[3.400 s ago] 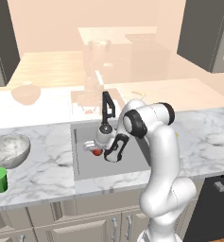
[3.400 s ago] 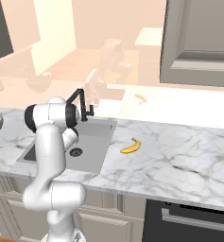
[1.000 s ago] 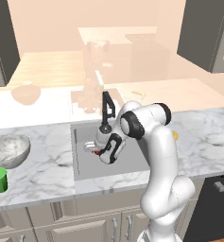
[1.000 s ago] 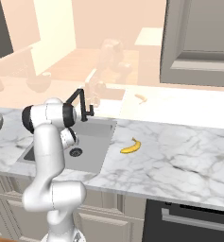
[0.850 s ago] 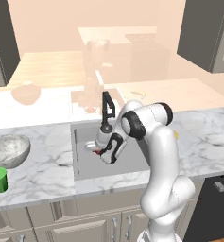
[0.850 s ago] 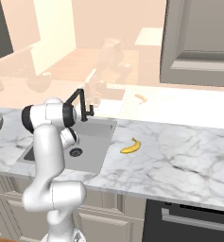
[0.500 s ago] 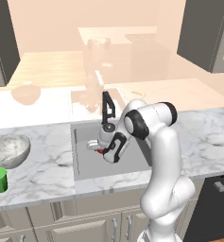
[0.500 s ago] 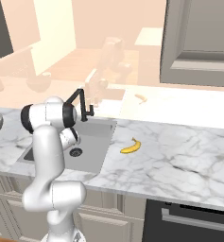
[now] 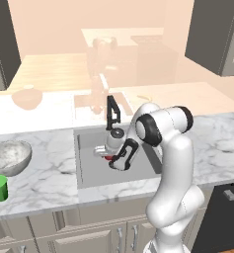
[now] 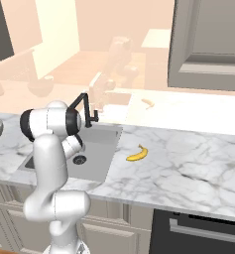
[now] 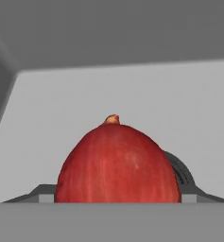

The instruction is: Remove the onion and banana from the sink. Then move the bowl and cup from the counter to the sink for washing.

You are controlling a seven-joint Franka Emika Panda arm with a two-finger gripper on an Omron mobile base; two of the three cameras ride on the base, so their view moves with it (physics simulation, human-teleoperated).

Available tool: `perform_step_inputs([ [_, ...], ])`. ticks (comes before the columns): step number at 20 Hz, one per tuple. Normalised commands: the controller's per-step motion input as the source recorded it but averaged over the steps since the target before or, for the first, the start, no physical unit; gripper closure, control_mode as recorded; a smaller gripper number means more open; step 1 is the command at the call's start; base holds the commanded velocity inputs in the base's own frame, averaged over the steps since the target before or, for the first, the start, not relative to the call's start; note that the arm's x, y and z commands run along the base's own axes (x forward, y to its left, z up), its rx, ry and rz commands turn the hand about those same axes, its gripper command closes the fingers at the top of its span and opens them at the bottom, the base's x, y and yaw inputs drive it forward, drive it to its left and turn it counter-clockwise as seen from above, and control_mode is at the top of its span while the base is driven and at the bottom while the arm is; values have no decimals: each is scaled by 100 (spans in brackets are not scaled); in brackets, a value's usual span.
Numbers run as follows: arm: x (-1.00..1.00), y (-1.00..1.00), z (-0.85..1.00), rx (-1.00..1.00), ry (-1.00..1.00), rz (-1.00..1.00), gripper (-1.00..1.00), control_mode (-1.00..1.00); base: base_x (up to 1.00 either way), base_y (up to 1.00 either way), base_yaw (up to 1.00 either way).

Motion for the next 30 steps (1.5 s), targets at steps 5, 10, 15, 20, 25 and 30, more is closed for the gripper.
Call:
perform_step_inputs([
  [5, -12, -12, 18, 0, 0, -4, 100, -100, 0, 0, 0],
  [10, -10, -14, 20, 1, 0, -6, 100, -100, 0, 0, 0],
  [15, -13, -16, 19, 1, 0, -9, 100, -100, 0, 0, 0],
  [20, -12, -14, 18, 1, 0, -13, 100, -100, 0, 0, 0],
  [25, -11, -13, 20, 1, 1, -13, 100, -100, 0, 0, 0],
  [30, -12, -13, 20, 2, 4, -11, 100, -100, 0, 0, 0],
])
